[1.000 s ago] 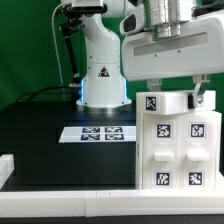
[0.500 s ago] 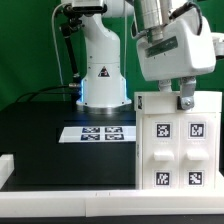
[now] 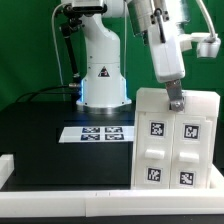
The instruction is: Assemble cabinet
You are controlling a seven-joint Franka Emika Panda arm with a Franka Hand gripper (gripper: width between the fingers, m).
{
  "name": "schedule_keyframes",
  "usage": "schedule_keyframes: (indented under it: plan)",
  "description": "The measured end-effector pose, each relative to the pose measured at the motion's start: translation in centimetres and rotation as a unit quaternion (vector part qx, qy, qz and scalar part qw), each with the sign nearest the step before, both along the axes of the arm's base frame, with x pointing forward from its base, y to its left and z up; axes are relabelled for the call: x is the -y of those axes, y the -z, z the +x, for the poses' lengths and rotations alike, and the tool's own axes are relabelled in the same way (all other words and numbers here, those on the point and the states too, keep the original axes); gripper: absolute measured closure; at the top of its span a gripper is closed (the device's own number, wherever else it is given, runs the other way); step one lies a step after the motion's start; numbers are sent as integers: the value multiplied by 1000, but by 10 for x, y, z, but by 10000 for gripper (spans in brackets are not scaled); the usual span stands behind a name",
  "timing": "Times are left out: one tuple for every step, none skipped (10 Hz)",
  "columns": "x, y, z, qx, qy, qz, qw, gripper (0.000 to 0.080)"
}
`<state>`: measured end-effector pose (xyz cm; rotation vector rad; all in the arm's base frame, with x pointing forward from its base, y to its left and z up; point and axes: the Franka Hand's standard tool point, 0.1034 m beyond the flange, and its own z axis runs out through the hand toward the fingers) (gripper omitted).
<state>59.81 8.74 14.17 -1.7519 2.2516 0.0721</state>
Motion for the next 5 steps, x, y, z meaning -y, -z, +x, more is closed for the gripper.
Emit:
schedule_keyframes:
  plan:
    - [-1, 0, 0, 0, -1, 0, 1000, 253]
    - [-1, 0, 0, 1, -5, -1, 1000, 147]
    - [-1, 0, 0, 2, -7, -1, 1000, 42]
    - [-1, 0, 0, 6, -17, -2, 1000, 42]
    - [-3, -3, 1, 9, -23, -3, 1000, 12]
